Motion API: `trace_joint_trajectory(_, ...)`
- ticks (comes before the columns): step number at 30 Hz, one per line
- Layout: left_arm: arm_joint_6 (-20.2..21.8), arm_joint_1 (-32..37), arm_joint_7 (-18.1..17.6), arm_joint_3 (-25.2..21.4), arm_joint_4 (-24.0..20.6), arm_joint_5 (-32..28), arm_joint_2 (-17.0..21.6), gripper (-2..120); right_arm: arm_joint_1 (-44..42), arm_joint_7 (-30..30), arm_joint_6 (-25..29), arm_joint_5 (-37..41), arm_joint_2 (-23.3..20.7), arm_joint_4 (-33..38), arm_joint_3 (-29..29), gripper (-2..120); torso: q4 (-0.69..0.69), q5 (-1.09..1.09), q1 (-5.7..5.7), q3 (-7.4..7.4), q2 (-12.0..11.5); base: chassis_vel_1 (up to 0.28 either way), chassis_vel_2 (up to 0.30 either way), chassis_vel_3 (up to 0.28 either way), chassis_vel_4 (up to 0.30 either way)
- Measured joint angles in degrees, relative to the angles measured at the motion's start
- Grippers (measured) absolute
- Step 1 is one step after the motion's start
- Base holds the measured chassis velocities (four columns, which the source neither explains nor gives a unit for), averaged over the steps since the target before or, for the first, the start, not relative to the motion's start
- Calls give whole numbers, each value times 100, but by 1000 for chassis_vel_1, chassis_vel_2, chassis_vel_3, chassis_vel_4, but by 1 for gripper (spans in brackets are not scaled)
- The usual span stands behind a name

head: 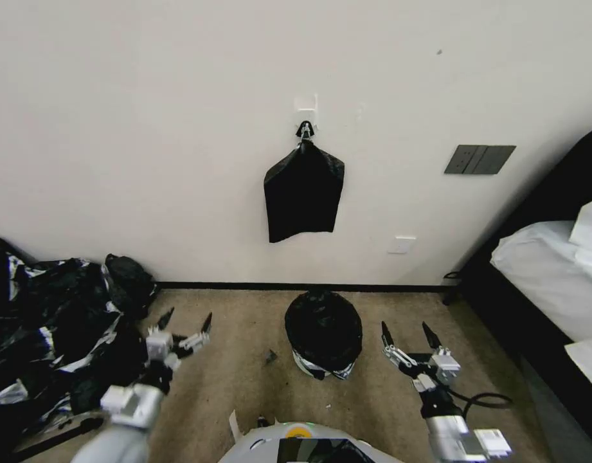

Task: Place a trash bag onto the trash bin.

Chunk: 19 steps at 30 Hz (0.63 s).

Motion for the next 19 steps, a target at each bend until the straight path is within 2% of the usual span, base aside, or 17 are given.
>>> trace_joint_trajectory(3, -275, 192, -70, 337, -79, 400, -227, 100, -57, 1, 197, -105, 72, -126, -121, 100, -2, 1, 0, 0, 0, 0, 0, 0, 0)
trace_joint_trajectory(10, -352, 302, -324, 717, -275, 681, -235, 100, -107, 17, 331, -313, 136, -103, -283, 100, -2, 1, 0, 1, 0, 0, 0, 0, 0)
trace_joint_trajectory(19, -354, 319, -495, 863, -288, 843, -235, 100, -66, 34, 318, -362, 148, -93, -322, 100, -1, 0, 0, 1, 0, 0, 0, 0, 0)
